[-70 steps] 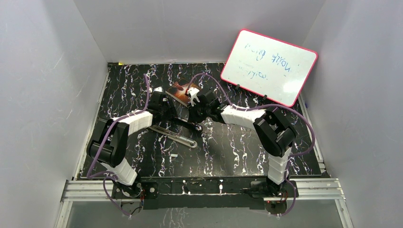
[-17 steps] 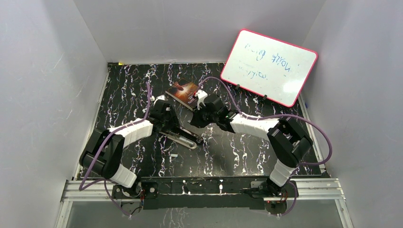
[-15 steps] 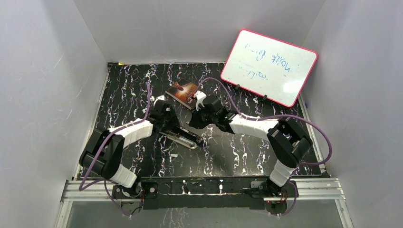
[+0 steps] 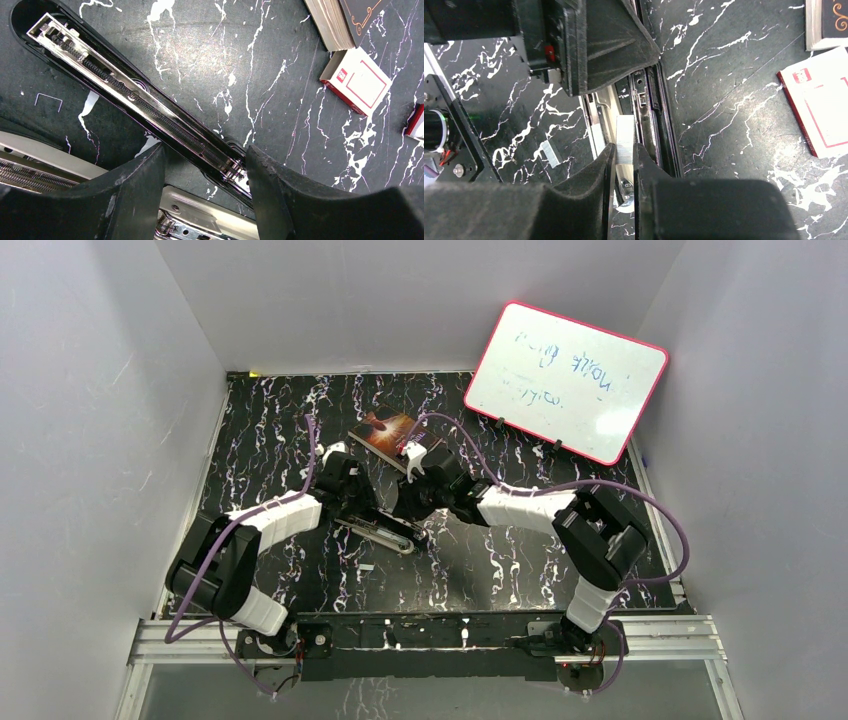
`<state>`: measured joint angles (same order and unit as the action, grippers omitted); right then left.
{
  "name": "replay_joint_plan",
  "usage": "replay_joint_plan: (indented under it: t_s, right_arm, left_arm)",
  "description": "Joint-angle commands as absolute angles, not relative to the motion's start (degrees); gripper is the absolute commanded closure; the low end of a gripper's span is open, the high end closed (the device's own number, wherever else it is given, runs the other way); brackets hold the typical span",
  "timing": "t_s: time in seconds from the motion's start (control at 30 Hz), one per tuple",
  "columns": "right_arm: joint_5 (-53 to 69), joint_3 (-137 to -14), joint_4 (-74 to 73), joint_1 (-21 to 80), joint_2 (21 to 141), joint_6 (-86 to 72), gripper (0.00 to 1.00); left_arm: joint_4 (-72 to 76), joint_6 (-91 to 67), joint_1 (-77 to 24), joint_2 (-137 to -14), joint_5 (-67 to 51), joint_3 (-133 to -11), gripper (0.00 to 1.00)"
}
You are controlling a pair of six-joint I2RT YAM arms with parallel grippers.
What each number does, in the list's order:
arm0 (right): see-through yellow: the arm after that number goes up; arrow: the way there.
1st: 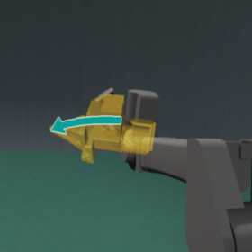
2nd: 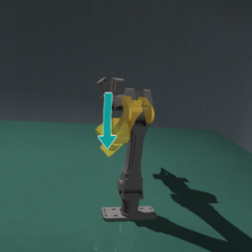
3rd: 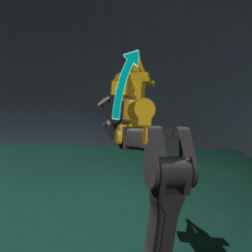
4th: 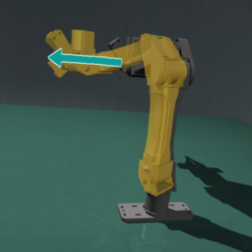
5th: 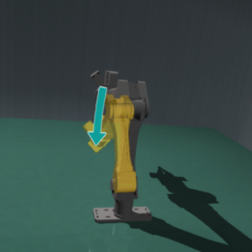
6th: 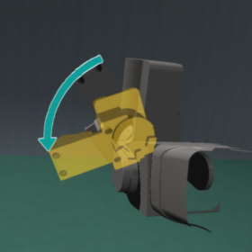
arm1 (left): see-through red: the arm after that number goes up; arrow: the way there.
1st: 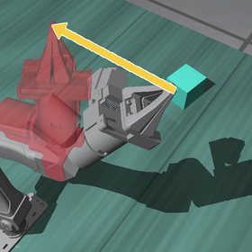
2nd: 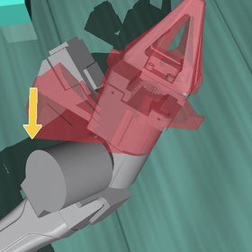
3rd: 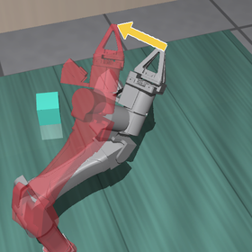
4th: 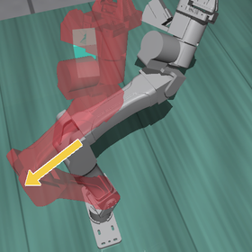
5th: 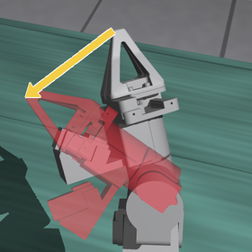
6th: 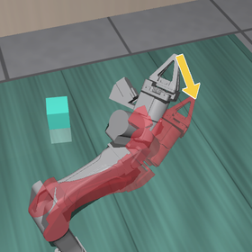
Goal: Load the staples into the stapler
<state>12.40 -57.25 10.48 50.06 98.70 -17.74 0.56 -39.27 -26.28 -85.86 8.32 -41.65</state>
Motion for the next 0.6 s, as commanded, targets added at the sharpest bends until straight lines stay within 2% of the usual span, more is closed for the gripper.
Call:
replay_joint_plan:
  t_s: [0.0,0.57]
  right_arm:
    - [13.0,-58.3,11.1,50.3,99.5,-17.6,1.0]
    - [10.4,-59.1,8.0,50.3,100.9,-16.9,1.0]
  left_arm:
    - [-4.3,-39.0,-26.7,-84.4,9.4,-40.2,0.43]
    - [-4.2,-38.8,-26.7,-84.4,9.5,-40.5,0.43]
